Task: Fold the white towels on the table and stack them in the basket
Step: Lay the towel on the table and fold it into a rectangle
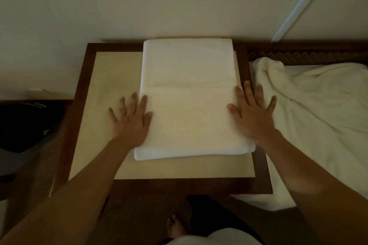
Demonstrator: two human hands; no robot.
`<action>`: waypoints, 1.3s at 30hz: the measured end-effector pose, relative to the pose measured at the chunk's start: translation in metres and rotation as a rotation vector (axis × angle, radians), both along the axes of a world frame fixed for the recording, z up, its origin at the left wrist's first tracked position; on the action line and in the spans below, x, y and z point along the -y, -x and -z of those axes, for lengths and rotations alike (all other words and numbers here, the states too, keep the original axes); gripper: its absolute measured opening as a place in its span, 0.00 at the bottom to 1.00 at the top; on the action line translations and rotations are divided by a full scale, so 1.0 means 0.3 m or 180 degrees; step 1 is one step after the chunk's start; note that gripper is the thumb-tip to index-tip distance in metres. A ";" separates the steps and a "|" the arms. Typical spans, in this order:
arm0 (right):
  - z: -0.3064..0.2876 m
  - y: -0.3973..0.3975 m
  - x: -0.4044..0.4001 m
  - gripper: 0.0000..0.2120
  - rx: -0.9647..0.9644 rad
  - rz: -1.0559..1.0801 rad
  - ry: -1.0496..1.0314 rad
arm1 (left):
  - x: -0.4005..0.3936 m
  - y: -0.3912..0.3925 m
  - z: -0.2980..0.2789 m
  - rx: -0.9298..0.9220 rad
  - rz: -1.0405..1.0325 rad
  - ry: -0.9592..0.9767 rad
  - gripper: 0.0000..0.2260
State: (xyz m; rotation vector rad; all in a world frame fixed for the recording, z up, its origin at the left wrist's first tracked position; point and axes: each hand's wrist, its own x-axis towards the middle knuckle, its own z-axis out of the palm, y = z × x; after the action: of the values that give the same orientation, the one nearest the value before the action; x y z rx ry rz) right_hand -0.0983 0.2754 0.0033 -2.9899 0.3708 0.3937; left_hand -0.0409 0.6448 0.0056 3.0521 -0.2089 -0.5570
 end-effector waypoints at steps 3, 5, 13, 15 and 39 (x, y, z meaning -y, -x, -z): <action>-0.048 0.116 0.033 0.38 0.0342 0.0166 -0.0530 | -0.012 0.076 -0.058 0.0630 0.0009 0.0441 0.24; -0.064 0.237 0.035 0.38 0.0442 -0.0423 -0.0714 | -0.041 0.172 -0.074 0.1149 0.0451 0.1120 0.22; 0.010 0.396 -0.005 0.32 0.0505 -0.0748 -0.0359 | -0.146 0.327 -0.010 0.0781 0.1065 0.0830 0.25; -0.007 0.388 -0.017 0.29 0.0663 -0.0667 -0.0512 | -0.149 0.326 -0.030 0.0859 0.0935 0.0777 0.24; -0.341 0.370 -0.157 0.12 0.2238 0.1096 -0.2996 | -0.028 0.338 -0.371 0.1346 -0.1635 0.3312 0.13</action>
State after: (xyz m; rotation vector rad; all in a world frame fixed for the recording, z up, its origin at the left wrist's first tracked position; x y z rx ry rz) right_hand -0.2092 0.3224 0.1058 -1.9144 0.4389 -0.4116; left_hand -0.1424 0.6533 0.1169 2.0222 0.2180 0.2040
